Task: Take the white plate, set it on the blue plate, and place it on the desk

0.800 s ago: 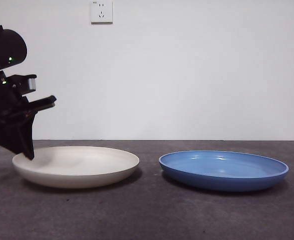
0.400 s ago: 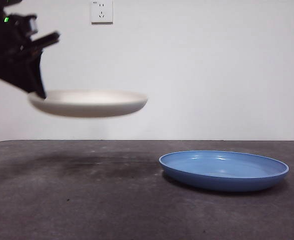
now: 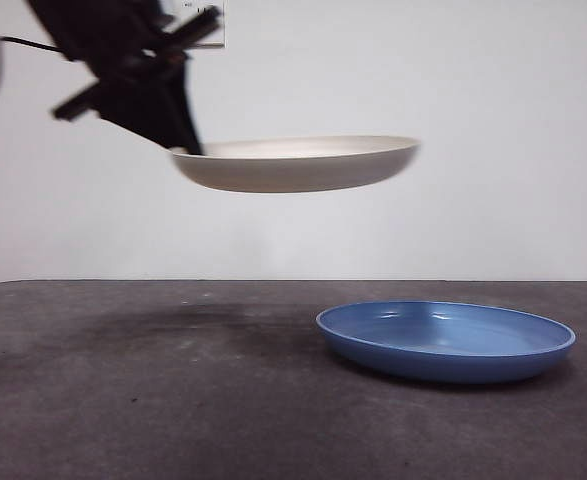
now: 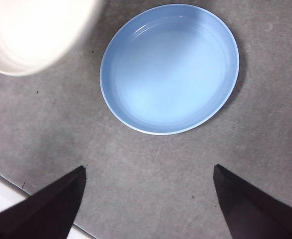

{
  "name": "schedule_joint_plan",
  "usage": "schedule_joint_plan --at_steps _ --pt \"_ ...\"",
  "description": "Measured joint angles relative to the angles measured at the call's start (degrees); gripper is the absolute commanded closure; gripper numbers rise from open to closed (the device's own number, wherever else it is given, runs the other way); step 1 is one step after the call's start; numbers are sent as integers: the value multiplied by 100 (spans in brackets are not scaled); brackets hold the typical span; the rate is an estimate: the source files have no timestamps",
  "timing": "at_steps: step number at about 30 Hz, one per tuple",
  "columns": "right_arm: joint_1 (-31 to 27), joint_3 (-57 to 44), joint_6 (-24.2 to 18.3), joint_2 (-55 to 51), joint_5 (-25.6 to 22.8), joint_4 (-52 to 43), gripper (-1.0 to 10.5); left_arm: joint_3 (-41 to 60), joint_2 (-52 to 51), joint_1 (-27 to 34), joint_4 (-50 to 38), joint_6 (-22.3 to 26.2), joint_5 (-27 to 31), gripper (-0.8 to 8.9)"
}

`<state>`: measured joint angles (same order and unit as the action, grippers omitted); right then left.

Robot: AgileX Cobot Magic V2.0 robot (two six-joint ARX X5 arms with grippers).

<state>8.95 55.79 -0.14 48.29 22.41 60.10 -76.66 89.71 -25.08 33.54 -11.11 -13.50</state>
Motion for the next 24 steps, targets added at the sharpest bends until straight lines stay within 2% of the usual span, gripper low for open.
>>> schedule_joint_plan --at_steps 14,24 --pt "0 0 140 -363 -203 -2 535 -1482 2059 -925 72 -168 256 804" --pt "0 11 212 -671 -315 9 535 -1858 2778 -1123 181 -168 345 804"
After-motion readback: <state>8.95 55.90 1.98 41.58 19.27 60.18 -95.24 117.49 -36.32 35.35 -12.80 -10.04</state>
